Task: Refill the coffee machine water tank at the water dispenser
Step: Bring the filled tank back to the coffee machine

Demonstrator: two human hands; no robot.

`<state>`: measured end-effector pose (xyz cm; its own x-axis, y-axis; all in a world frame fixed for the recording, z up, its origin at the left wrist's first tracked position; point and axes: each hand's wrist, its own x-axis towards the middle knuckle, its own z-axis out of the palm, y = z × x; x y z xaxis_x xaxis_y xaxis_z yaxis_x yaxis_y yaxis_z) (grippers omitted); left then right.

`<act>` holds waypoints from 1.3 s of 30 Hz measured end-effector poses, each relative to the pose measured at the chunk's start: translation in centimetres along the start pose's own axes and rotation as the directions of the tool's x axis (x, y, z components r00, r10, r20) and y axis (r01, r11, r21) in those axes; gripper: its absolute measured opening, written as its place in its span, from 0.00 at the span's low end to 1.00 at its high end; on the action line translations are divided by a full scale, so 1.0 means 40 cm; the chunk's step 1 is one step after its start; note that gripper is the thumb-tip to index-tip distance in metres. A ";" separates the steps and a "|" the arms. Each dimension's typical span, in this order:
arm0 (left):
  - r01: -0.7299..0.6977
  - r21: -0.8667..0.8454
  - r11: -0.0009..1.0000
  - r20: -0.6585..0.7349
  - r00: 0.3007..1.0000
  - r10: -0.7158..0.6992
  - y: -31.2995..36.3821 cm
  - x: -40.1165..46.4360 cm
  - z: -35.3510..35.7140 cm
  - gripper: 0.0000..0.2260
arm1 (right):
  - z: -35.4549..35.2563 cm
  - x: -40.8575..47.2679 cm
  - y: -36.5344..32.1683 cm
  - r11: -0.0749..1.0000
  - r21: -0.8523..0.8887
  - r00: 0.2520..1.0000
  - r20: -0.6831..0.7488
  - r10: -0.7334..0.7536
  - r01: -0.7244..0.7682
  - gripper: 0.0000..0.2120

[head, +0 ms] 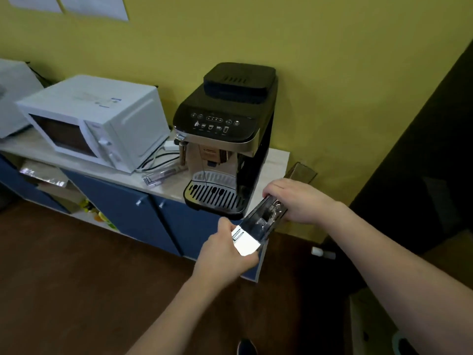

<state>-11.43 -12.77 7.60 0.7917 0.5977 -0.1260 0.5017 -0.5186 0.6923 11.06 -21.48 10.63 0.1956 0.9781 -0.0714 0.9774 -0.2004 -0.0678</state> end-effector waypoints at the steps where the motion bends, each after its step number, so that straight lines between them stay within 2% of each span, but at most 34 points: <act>1: 0.000 -0.004 1.000 0.006 1.000 0.000 0.004 0.024 -0.003 0.25 | -0.009 0.022 0.014 1.000 -0.004 1.000 0.016 0.000 0.000 0.29; 11: -0.028 -0.176 0.984 0.024 0.999 0.033 0.057 0.272 0.005 0.27 | -0.088 0.209 0.204 0.970 -0.241 0.996 0.093 -0.014 0.036 0.26; 15: -0.005 -0.217 0.976 -0.020 1.000 0.001 0.086 0.358 0.043 0.26 | -0.099 0.271 0.280 0.952 -0.302 0.988 0.154 -0.001 0.048 0.30; 24: 0.137 -0.216 0.967 -0.091 0.983 -0.159 0.094 0.506 0.165 0.27 | 0.004 0.391 0.426 0.941 -0.312 0.970 0.237 -0.056 0.131 0.33; 28: 0.190 -0.230 0.955 -0.084 0.973 -0.214 0.067 0.527 0.174 0.27 | 0.030 0.415 0.436 0.954 -0.252 0.975 0.192 -0.112 0.160 0.33; 32: 0.197 -0.248 0.949 -0.043 0.976 -0.214 0.065 0.544 0.175 0.29 | 0.039 0.408 0.413 0.962 -0.271 0.981 0.194 0.014 0.040 0.35; 35: 0.152 -0.248 0.957 0.022 0.988 -0.152 0.059 0.540 0.170 0.30 | 0.059 0.363 0.371 0.968 -0.212 0.977 0.134 0.164 -0.133 0.44; 37: 0.122 -0.256 0.959 0.080 0.991 -0.105 0.048 0.529 0.152 0.31 | 0.066 0.320 0.331 0.958 -0.039 0.959 0.021 0.284 -0.283 0.46; 39: 0.078 -0.235 0.969 0.134 0.990 -0.047 0.019 0.511 0.121 0.32 | 0.062 0.274 0.272 0.882 0.237 0.884 -0.143 0.446 -0.407 0.41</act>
<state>6.83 -3.88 2.12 0.8068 0.5342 -0.2522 0.4659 -0.3128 0.8277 23.65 -13.08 6.64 0.6200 0.7831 0.0492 0.7637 -0.5879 -0.2668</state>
